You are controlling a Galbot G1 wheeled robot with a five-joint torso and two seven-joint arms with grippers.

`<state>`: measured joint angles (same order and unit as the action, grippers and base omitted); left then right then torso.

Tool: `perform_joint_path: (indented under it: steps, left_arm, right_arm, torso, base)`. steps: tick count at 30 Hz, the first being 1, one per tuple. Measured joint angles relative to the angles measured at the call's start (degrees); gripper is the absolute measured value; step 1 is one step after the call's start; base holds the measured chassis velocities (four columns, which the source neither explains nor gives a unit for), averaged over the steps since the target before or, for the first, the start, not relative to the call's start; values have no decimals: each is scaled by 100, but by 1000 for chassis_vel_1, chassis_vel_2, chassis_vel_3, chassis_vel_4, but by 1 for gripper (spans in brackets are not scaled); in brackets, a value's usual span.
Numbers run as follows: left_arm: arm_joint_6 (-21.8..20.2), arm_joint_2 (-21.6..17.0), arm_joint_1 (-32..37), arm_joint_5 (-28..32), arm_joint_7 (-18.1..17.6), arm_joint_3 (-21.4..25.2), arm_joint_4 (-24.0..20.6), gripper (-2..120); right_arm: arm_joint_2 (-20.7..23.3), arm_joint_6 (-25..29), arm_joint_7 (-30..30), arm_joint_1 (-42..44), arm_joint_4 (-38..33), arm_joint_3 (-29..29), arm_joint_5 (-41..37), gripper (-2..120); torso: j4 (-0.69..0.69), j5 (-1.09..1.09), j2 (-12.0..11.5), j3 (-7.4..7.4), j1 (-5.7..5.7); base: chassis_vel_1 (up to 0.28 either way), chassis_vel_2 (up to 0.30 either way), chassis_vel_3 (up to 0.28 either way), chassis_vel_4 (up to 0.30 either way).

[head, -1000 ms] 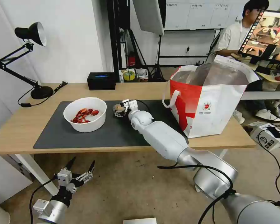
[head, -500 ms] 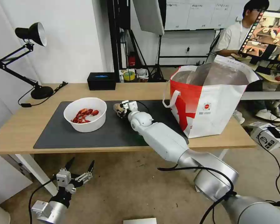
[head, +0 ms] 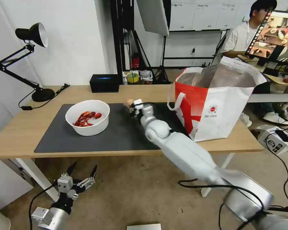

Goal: Pick up the trash from the table and place it into the takeout bag.

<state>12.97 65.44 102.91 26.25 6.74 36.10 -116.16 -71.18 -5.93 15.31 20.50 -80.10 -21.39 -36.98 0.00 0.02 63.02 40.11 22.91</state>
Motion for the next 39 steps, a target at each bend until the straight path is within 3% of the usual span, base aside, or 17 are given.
perform_joint_path:
  steps: [8, 17, 28, 39]
  left_arm:
    - [-27, 111, 20, -53, -12, -169, -65, 100]
    - [-43, 103, 68, -65, -15, -190, -198, 100]
    - [-61, 125, -9, -189, -9, -438, -297, 100]
    - [-144, 97, -79, -216, -6, -516, -345, 100]
  right_arm:
    - [842, 335, 103, 111, -1253, 343, -258, 8]
    - [1886, -81, 418, 105, -2388, 967, -952, 8]
    - [3171, -126, 529, 297, -2536, 1661, -1687, 8]
    - [3505, -390, 780, 406, -2500, 1975, -2088, 8]
  torso:
    - [-1, 0, 0, 0, 0]
    - [1, -1, 0, -1, 0]
    - [0, -1, 0, 0, 0]
    - [0, -2, 0, 0, 0]
  base:
    - [0, 0, 0, 0]
    - [0, 0, 0, 0]
    - [0, 0, 0, 0]
    - [0, 0, 0, 0]
